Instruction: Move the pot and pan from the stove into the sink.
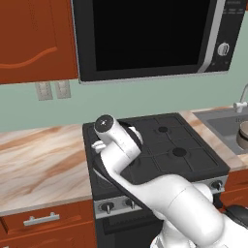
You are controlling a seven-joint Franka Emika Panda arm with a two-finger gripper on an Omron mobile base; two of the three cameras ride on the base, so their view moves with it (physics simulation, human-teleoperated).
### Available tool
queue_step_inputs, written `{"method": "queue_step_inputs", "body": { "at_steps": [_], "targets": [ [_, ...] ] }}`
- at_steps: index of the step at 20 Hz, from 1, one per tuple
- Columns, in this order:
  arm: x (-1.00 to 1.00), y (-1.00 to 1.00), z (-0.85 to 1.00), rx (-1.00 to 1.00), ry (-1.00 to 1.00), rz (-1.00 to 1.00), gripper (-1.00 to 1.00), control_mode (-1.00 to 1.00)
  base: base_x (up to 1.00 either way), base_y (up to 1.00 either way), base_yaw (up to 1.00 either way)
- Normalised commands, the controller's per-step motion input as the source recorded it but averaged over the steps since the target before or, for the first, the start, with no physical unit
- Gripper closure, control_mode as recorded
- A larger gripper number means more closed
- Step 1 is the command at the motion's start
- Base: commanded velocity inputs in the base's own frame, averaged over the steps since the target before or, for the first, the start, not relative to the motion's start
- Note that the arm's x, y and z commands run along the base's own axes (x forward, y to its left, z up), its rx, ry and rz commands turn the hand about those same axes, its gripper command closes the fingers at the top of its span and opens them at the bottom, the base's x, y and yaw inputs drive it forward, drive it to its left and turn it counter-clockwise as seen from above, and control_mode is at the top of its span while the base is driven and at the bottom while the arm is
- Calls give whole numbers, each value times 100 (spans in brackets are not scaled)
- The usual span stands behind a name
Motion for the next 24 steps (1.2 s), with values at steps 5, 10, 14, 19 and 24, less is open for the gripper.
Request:
{"method": "queue_step_inputs", "body": {
  "at_steps": [5, 10, 14, 19, 24],
  "targets": [
    [41, 2, -11, 4, 0, -3, -100, -100, 0, 0, 0],
    [37, 9, -16, 6, 1, -4, -100, -100, 0, 0, 0],
    [19, 11, -20, 4, 2, -3, -100, -100, 0, 0, 0],
    [10, 8, -13, 3, 0, -3, -100, -100, 0, 0, 0],
    [13, 4, -14, 3, 0, -3, -100, -100, 0, 0, 0]
  ]
}}
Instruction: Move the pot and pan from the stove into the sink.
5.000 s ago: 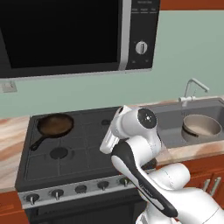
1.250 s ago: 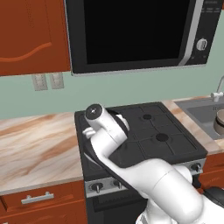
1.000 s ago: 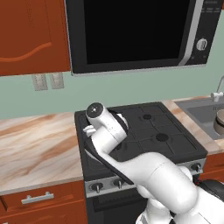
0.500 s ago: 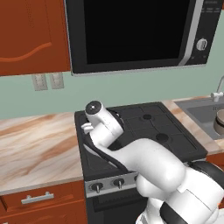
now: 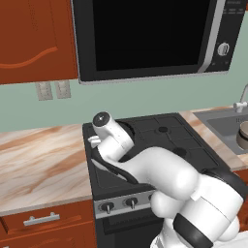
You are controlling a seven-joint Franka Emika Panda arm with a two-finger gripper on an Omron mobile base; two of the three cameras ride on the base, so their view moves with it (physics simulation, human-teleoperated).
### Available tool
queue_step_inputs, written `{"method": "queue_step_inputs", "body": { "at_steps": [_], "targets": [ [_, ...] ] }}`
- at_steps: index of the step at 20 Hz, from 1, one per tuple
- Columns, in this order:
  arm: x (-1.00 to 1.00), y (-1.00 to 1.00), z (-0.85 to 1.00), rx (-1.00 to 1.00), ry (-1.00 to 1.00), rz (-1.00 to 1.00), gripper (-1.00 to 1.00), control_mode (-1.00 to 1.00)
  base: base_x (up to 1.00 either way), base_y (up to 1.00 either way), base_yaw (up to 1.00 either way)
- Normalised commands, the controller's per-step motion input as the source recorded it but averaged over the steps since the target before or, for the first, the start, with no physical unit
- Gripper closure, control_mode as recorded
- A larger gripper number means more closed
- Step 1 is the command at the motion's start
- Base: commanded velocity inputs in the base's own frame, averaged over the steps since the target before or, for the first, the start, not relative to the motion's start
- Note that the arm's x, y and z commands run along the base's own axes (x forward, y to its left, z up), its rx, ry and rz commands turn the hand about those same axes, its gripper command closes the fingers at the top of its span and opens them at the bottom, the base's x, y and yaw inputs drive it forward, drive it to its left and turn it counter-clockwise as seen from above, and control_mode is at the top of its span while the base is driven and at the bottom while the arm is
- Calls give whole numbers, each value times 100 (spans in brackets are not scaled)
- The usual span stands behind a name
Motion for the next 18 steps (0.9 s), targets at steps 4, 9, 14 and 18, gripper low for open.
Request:
{"method": "queue_step_inputs", "body": {
  "at_steps": [4, 9, 14, 18],
  "targets": [
    [17, 1, -16, 1, 0, -2, -100, -100, 0, 0, 0],
    [17, 0, -28, 6, 4, -1, -100, -100, 0, 0, 0],
    [20, 1, -25, 6, 3, -2, -100, -100, 0, 0, 0],
    [20, 6, -14, 5, 3, -2, -100, -100, 0, 0, 0]
  ]
}}
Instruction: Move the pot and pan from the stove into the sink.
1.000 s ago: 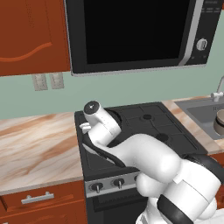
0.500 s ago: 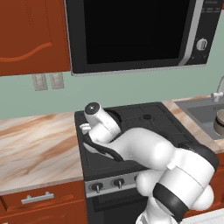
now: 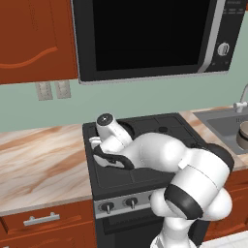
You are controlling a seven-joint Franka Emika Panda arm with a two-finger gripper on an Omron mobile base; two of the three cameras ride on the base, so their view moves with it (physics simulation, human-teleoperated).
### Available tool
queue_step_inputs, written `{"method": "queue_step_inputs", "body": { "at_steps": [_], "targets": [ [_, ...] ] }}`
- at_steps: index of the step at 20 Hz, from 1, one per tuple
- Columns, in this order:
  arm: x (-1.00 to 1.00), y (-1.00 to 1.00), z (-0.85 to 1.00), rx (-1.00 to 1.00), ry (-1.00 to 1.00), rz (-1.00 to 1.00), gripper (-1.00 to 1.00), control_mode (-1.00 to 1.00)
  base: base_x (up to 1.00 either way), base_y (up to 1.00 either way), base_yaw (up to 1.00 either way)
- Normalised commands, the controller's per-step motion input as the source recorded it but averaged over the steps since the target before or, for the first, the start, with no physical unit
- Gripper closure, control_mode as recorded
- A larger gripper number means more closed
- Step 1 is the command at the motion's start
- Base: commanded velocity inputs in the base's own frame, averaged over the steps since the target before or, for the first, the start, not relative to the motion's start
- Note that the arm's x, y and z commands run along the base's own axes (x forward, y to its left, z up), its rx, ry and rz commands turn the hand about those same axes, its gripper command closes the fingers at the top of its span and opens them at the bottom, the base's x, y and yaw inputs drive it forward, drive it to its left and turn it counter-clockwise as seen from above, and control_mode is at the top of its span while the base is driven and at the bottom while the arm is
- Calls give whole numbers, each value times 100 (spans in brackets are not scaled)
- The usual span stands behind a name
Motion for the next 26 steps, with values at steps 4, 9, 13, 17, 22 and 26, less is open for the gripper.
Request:
{"method": "queue_step_inputs", "body": {
  "at_steps": [4, 9, 13, 17, 22, 26],
  "targets": [
    [14, 7, -4, 0, 0, -3, -100, -100, 0, 0, 0],
    [17, 18, -12, 0, 0, -6, -100, -100, 0, 0, 0],
    [12, 14, -7, 0, 0, -5, -100, -100, 0, 0, 0],
    [0, 1, 0, 0, 0, -1, -100, -100, 0, 0, 0],
    [6, 0, -4, 0, 1, 0, -100, -100, 0, 0, 0],
    [13, 0, -18, 0, 2, 0, -100, -100, 0, 0, 0]
  ]
}}
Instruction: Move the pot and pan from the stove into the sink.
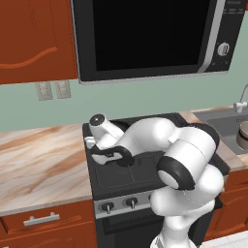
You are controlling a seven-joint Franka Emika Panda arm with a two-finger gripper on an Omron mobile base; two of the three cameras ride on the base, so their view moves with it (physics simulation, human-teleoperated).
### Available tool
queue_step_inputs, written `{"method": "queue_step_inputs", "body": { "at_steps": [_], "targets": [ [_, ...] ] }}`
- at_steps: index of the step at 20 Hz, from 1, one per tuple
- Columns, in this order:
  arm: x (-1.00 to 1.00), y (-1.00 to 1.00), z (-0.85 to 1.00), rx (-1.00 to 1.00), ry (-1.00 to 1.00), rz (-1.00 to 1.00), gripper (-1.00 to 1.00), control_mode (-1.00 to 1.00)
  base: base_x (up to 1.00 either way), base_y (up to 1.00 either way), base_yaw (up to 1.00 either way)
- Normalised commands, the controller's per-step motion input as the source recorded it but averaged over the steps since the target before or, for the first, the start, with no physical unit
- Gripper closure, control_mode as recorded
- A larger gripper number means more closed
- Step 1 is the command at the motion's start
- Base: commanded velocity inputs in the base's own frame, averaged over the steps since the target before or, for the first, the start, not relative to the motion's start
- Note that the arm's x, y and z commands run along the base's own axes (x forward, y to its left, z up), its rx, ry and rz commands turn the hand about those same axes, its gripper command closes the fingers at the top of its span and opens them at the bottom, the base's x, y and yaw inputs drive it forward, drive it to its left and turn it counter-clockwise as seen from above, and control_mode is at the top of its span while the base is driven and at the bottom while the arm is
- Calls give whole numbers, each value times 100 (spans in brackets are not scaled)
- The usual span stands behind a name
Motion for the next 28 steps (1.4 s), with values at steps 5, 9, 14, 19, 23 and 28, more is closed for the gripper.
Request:
{"method": "queue_step_inputs", "body": {
  "at_steps": [5, 9, 14, 19, 23, 28],
  "targets": [
    [15, 0, -23, 0, 2, 0, -100, -100, 0, 0, 0],
    [18, 0, -28, 0, 5, 0, -100, -100, 0, 0, 0],
    [14, 1, -23, 0, 2, 0, -100, -100, 0, 0, 0],
    [4, 0, -8, 0, 0, 0, -100, -100, 0, 0, 0],
    [0, 0, 0, 0, 0, 0, -100, -100, 0, 0, 0],
    [4, 9, 0, 0, 1, -2, -100, -100, 0, 0, 0]
  ]
}}
